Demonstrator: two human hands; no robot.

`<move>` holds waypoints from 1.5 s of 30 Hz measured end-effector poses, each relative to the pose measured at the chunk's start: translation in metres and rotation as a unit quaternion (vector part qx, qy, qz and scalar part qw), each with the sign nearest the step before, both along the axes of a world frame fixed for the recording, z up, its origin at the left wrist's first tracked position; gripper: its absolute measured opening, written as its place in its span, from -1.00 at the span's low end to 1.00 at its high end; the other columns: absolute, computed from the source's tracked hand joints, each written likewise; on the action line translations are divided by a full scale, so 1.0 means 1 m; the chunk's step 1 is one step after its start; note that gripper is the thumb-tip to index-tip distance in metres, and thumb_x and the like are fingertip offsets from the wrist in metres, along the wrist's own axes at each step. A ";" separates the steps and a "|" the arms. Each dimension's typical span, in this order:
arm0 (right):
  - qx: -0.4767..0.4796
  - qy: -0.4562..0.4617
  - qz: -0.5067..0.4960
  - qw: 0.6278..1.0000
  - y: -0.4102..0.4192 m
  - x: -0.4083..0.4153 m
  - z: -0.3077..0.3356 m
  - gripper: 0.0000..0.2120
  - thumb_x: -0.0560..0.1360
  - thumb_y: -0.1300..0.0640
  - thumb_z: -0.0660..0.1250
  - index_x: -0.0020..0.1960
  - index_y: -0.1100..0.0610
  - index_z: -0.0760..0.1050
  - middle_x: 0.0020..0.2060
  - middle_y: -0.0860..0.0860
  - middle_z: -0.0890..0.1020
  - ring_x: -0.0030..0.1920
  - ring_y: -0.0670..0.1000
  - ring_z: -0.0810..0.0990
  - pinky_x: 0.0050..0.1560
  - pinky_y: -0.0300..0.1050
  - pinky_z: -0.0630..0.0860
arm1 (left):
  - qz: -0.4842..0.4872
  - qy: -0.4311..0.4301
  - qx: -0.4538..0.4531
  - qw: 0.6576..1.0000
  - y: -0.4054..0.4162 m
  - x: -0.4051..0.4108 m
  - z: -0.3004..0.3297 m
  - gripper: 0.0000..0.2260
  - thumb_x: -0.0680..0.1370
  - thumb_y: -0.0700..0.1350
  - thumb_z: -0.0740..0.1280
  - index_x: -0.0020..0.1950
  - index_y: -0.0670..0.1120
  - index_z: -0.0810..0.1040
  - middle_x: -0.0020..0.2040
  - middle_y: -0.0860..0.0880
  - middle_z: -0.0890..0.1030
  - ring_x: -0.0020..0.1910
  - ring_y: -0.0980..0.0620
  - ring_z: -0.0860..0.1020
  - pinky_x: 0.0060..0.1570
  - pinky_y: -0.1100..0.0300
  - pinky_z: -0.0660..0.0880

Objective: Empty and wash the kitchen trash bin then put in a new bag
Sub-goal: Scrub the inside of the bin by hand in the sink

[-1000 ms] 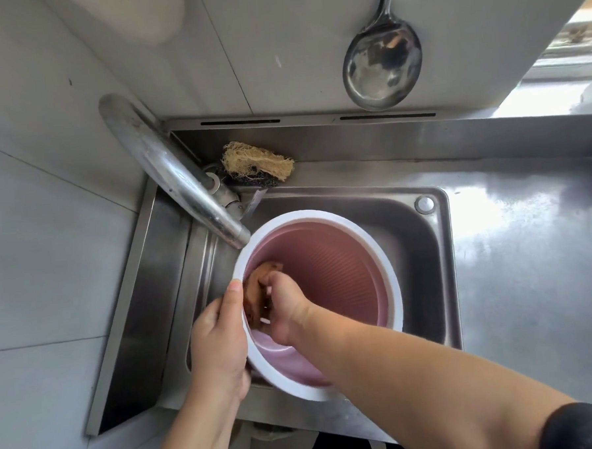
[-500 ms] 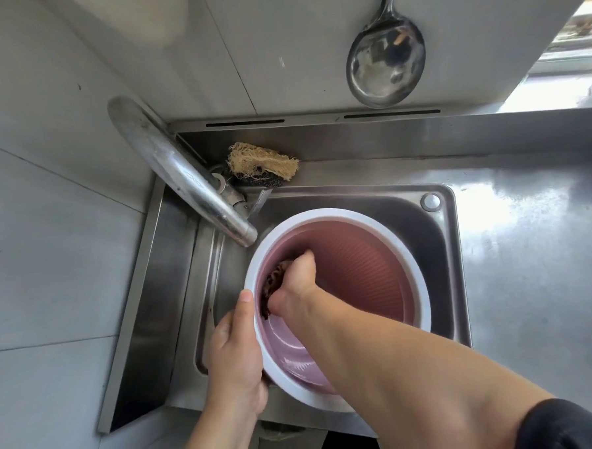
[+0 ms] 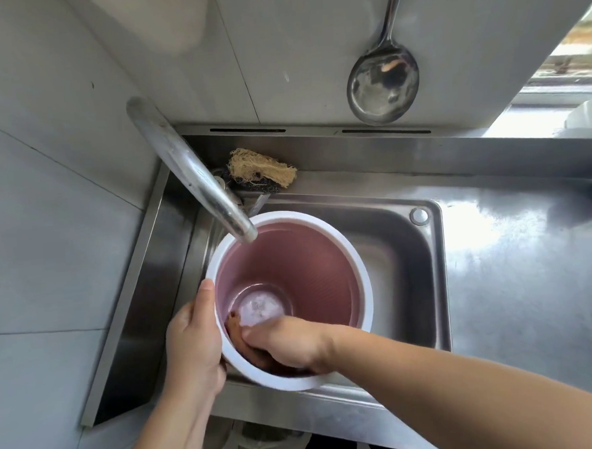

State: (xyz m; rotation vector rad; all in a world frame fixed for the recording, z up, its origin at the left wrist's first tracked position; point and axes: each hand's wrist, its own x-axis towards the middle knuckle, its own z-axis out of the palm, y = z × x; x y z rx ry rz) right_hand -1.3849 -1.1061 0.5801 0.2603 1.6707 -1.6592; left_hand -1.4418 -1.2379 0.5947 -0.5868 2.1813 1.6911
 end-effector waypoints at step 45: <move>0.294 0.071 0.470 0.829 0.077 0.060 0.005 -0.63 0.67 0.21 0.04 0.39 0.30 0.43 0.39 0.18 0.45 0.41 0.18 0.38 0.45 0.05 0.26 | -0.145 0.095 -0.032 0.984 0.032 0.027 -0.001 -0.49 0.40 0.32 0.37 -0.47 0.00 0.25 -0.52 0.15 0.21 -0.48 0.12 0.20 -0.49 0.29 0.19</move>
